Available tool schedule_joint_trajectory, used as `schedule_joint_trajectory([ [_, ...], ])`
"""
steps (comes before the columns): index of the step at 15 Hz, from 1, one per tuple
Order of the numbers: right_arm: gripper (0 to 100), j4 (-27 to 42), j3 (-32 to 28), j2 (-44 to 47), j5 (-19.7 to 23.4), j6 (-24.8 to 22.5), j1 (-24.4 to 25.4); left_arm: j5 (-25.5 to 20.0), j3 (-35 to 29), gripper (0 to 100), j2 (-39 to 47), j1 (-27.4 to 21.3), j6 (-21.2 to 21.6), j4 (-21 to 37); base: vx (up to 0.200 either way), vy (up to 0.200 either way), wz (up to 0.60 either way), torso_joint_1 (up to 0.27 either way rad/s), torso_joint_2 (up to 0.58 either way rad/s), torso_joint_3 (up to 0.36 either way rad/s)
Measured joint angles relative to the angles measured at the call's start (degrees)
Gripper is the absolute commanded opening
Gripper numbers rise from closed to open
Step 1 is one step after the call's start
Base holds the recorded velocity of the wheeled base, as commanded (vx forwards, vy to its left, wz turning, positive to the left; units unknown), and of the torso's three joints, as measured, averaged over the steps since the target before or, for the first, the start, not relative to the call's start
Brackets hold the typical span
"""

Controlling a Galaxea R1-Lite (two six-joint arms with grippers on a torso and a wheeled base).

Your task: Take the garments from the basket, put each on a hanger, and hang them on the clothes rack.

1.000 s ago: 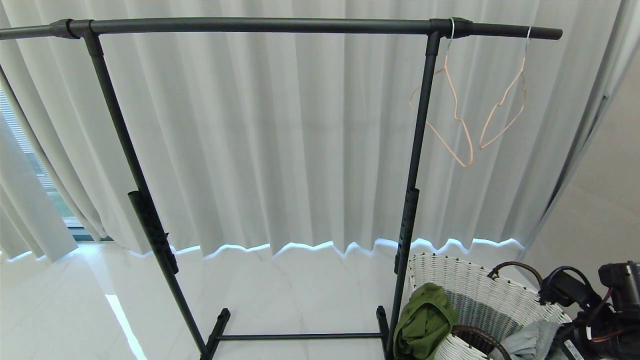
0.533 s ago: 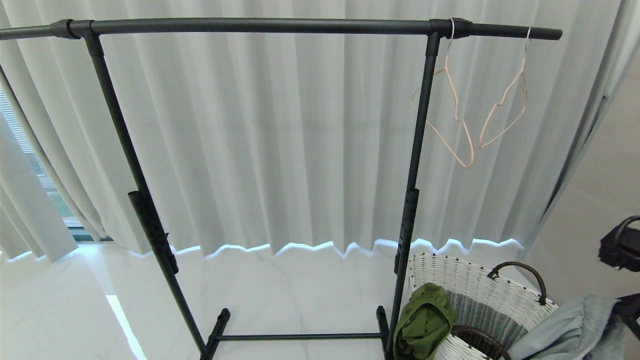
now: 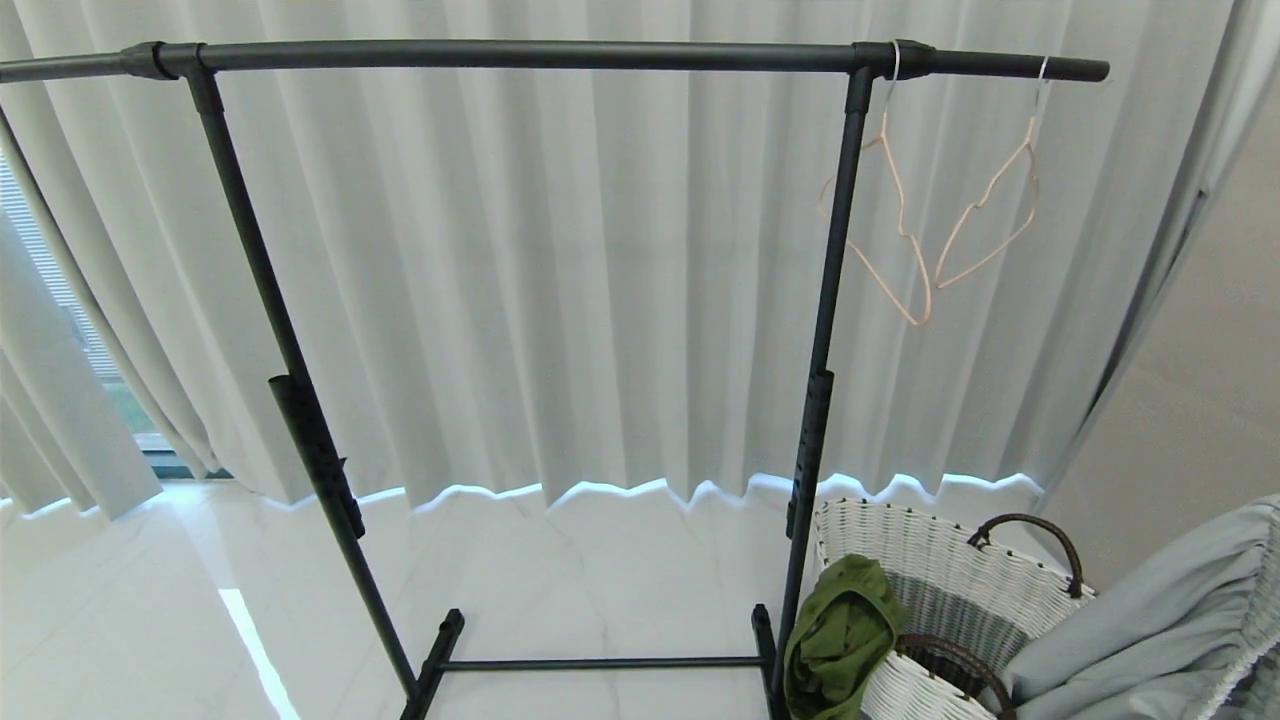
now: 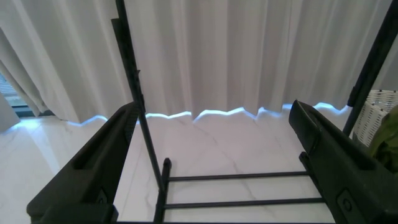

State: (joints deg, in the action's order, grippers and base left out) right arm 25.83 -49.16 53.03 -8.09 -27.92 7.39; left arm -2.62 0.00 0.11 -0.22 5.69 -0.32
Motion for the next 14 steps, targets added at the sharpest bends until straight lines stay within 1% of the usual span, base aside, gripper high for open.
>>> schedule_joint_trajectory([
  [4,0,0.0,0.2,-2.8,0.2,0.0,0.1,0.0,0.0,100,0.0,0.0,0.0,0.0,-0.2,0.0,0.0,0.004,0.0,0.006],
  [9,0,0.0,1.2,-3.3,0.2,0.1,2.1,0.0,0.0,100,0.0,0.0,-0.3,0.0,0.0,0.0,0.0,0.0,0.0,0.0],
  [14,0,-0.1,1.6,-2.8,0.2,0.1,4.1,0.0,0.0,100,0.0,0.0,-0.1,0.0,0.0,0.2,0.0,0.005,0.0,0.001],
])
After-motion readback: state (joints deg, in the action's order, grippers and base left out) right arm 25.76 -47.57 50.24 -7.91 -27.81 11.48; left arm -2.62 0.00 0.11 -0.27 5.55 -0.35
